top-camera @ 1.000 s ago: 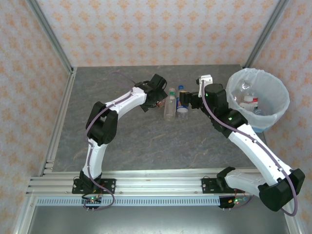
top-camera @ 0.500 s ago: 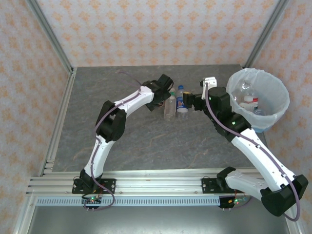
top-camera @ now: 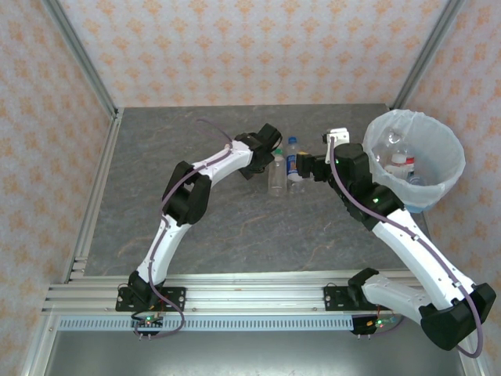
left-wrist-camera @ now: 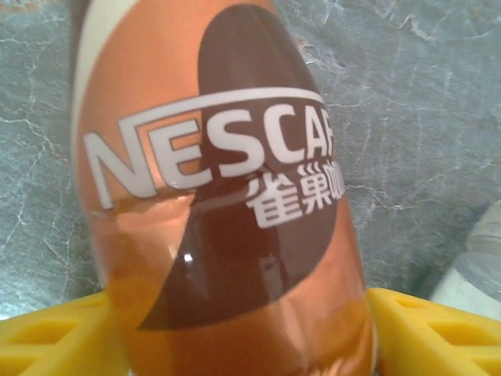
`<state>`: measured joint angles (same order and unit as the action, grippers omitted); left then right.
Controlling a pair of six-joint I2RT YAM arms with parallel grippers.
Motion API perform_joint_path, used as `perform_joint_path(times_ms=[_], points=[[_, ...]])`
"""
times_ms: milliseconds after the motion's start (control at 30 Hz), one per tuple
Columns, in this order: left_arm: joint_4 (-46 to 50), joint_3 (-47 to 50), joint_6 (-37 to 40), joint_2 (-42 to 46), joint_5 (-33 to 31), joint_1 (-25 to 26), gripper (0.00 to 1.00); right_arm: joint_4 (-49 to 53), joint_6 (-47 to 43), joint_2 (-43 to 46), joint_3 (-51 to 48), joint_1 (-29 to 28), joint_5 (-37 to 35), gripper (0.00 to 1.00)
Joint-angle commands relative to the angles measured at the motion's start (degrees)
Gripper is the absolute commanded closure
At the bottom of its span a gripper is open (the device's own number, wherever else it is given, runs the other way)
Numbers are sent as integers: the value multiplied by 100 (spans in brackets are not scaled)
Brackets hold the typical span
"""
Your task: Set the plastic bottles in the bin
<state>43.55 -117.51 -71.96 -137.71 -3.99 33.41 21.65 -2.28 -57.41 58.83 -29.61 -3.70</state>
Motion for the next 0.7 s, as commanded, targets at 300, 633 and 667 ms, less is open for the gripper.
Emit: perform_joint_path(times_ms=[300, 633, 667], points=[[279, 101, 959, 231, -413, 119, 42, -23, -37, 63, -172, -37, -167, 1], [-573, 1437, 1900, 1183, -248, 131, 47, -343, 395, -85, -258, -37, -7, 1], [-654, 1541, 1974, 1261, -219, 131, 47, -376, 444, -86, -271, -37, -14, 1]])
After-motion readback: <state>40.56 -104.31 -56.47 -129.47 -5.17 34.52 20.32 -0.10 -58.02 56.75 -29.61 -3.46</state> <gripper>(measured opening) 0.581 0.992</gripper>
